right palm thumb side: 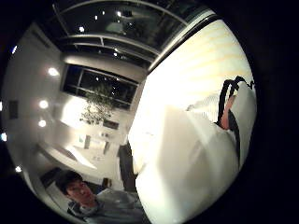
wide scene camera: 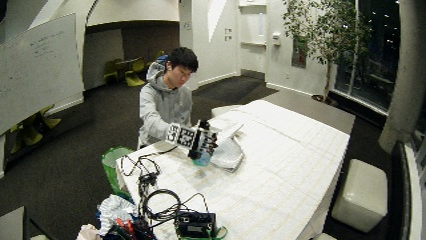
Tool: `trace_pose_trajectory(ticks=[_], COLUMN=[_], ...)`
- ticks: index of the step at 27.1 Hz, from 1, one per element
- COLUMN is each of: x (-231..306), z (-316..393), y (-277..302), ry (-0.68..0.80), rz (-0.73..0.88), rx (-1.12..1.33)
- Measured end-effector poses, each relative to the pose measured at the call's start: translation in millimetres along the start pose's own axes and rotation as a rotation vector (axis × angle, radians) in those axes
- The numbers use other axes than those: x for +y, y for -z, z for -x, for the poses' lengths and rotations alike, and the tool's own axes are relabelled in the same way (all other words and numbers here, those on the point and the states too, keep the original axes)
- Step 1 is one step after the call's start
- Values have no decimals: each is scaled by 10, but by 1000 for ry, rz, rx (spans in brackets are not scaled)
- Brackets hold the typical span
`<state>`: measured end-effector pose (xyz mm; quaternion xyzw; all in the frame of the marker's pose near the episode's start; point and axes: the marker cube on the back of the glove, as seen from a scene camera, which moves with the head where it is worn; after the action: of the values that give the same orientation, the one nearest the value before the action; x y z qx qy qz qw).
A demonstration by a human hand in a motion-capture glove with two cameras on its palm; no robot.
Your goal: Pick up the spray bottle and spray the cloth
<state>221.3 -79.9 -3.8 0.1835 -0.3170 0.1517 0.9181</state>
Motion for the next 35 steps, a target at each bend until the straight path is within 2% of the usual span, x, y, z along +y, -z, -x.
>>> trace_pose_trajectory(ticks=[6,12,20,28,35], x=[88,228,494,625,647], z=[543,926,942,894,1073], y=[38,-54,-484,-681,-569], ry=[88,155,115,109,123], rz=[181,273,443,488,470], rx=[147,369,437,472,496])
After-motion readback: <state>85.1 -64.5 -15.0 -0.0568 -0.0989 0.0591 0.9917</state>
